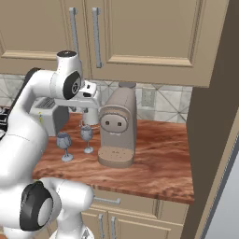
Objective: Retrieve the wine glasses from the counter and place one next to each plate.
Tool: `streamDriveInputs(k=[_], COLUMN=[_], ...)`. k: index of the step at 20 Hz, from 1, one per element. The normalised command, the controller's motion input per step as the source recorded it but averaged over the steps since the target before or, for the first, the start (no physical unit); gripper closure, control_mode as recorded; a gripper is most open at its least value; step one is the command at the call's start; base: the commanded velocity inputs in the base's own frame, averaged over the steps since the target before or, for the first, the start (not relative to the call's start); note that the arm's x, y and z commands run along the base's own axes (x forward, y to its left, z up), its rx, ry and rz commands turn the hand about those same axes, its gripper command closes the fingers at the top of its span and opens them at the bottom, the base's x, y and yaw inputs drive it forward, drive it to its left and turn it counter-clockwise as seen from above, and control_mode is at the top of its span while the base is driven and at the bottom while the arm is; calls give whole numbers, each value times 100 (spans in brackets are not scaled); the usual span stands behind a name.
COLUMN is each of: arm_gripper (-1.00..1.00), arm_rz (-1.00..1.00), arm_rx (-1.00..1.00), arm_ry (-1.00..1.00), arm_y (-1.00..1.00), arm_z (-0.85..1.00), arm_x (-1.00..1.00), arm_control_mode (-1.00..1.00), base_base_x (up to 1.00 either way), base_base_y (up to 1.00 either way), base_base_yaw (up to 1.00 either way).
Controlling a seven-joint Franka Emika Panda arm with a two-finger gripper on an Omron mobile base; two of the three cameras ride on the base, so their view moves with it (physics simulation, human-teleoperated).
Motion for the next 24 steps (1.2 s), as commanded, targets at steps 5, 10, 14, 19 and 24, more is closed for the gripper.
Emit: streamDriveInputs(k=[5,10,14,19,24], arm_gripper=[-100,-100,-100,-100,-100], arm_rz=[0,-1,-8,-16,-23], arm_rx=[6,3,5,2,1], arm_ry=[0,-1,-2,-6,-11], arm_y=[20,28,29,39,51], arm_z=[0,0,-11,-10,-14], arm_x=[-29,-65,-69,-68,-61], arm_control_mode=[-100,-100,-100,-100,-100], base_base_x=[0,0,0,0,0], base_base_y=[0,0,0,0,0], base_base_yaw=[0,0,0,0,0])
